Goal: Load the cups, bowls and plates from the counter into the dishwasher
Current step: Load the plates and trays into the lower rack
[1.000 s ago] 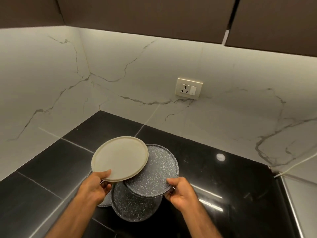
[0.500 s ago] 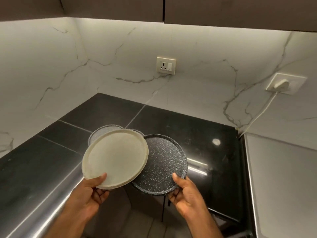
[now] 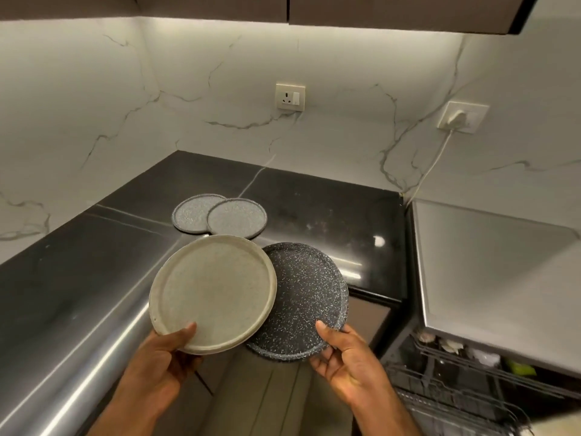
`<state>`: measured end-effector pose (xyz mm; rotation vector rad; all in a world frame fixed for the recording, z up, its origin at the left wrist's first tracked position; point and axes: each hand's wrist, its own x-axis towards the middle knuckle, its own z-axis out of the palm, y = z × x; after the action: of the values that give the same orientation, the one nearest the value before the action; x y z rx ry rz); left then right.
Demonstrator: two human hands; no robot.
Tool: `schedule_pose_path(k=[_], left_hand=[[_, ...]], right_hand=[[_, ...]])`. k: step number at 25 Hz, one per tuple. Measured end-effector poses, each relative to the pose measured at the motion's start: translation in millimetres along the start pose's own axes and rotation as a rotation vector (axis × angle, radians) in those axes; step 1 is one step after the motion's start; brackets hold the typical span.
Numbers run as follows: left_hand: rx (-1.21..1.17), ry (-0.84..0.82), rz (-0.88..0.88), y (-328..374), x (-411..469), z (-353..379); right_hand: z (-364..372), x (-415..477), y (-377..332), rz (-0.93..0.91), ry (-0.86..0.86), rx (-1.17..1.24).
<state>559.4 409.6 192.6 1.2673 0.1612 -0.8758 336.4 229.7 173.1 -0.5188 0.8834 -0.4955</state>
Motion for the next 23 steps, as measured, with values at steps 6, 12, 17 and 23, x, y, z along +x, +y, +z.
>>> schedule_pose_path(k=[6,12,17,23], left_hand=[[-0.007,-0.041,-0.072,-64.1,-95.0,-71.3],[0.018,-0.124,-0.074,-99.5,-158.9,-86.8],[0.074,-0.171,-0.066,-121.4,-180.0,-70.6],[0.118,-0.196,-0.107,-168.8,-202.0,-14.7]], right_hand=[[-48.1,-128.0,75.5,0.045,0.133,0.000],[-75.0,-231.9,85.6,-0.041,0.162,-0.005],[-101.0,-267.5,76.4,-0.086,0.202,0.003],[-174.2,-280.3,50.6,-0.089,0.254,0.022]])
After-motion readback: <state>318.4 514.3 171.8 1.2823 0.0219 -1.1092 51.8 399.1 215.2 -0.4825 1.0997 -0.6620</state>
